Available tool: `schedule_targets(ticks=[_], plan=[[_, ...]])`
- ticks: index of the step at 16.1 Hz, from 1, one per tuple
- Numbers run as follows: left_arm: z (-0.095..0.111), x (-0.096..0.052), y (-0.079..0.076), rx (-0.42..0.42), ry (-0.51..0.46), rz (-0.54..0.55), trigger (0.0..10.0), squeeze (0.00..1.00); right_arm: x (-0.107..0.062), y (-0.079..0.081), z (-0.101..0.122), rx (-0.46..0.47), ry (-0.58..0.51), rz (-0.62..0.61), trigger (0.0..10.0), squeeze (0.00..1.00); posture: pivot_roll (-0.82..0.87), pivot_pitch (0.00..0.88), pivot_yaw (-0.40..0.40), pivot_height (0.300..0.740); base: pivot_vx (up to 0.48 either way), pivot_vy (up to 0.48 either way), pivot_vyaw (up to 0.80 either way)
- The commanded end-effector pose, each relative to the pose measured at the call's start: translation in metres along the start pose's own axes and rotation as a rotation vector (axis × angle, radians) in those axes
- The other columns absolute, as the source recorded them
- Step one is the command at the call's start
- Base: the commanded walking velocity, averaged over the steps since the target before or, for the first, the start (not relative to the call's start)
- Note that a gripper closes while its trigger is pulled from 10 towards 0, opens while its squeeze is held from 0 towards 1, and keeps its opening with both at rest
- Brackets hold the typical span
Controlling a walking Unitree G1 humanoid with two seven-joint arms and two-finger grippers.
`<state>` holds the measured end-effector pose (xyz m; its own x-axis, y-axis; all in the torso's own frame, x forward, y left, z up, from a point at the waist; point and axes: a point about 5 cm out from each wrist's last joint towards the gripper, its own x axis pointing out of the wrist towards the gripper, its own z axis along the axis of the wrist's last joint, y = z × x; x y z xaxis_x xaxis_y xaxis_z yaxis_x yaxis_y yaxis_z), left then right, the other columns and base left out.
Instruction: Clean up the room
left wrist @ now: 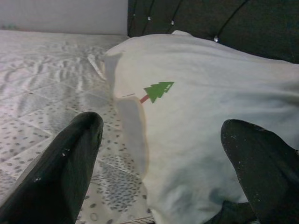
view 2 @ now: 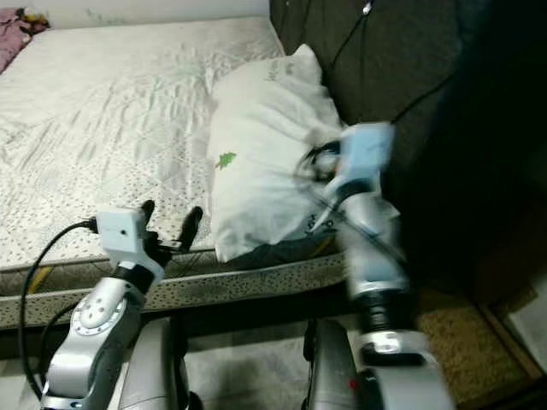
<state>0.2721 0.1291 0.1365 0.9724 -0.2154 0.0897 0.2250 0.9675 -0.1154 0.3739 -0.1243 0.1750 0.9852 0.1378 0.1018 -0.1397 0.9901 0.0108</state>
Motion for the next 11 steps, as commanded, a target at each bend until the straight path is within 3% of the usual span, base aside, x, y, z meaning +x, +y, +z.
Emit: schedule_targets(ticks=[1, 3, 4, 5, 6, 8, 10, 11], plan=[[0.004, -0.001, 0.003, 0.019, -0.017, 0.02, 10.0, 0.0, 0.004, 0.016, -0.009, 0.005, 0.065, 0.033, 10.0, 1.0, 0.01, 0.072, -0.009, 0.53, 0.0, 0.0, 0.0], [0.002, -0.004, 0.002, 0.017, -0.013, 0.03, 10.0, 0.0, 0.007, 0.028, -0.024, 0.058, 0.169, 0.038, 10.0, 1.0, 0.01, 0.076, -0.021, 0.53, 0.0, 0.0, 0.0], [0.001, -0.004, 0.001, 0.013, -0.014, 0.04, 10.0, 0.0, 0.006, 0.034, -0.044, 0.117, 0.308, 0.015, 10.0, 1.0, 0.02, 0.074, -0.031, 0.53, 0.0, 0.0, 0.0], [0.001, -0.004, 0.001, 0.013, -0.014, 0.04, 10.0, 0.0, 0.006, 0.034, -0.044, 0.117, 0.308, 0.015, 10.0, 1.0, 0.02, 0.074, -0.031, 0.53, 0.0, 0.0, 0.0], [0.002, -0.002, -0.001, 0.007, -0.021, 0.046, 10.0, 0.0, 0.003, 0.035, -0.063, 0.149, 0.438, -0.024, 10.0, 1.0, 0.03, 0.07, -0.037, 0.53, 0.0, 0.0, 0.0], [0.004, 0.002, 0.001, 0.01, -0.031, 0.053, 10.0, 0.0, -0.002, 0.028, -0.075, 0.22, 0.508, -0.082, 10.0, 1.0, 0.03, 0.058, -0.042, 0.53, 0.0, 0.0, 0.0], [0.006, 0.004, 0.006, 0.018, -0.039, 0.064, 10.0, 0.0, 0.004, 0.015, -0.064, 0.214, 0.434, -0.119, 10.0, 1.0, 0.02, 0.045, -0.042, 0.53, 0.0, 0.0, 0.0], [0.007, 0.007, 0.007, 0.021, -0.048, 0.067, 10.0, 0.0, 0.012, 0.01, -0.048, 0.23, 0.335, -0.123, 10.0, 1.0, 0.02, 0.034, -0.04, 0.53, 0.0, 0.0, 0.0]])
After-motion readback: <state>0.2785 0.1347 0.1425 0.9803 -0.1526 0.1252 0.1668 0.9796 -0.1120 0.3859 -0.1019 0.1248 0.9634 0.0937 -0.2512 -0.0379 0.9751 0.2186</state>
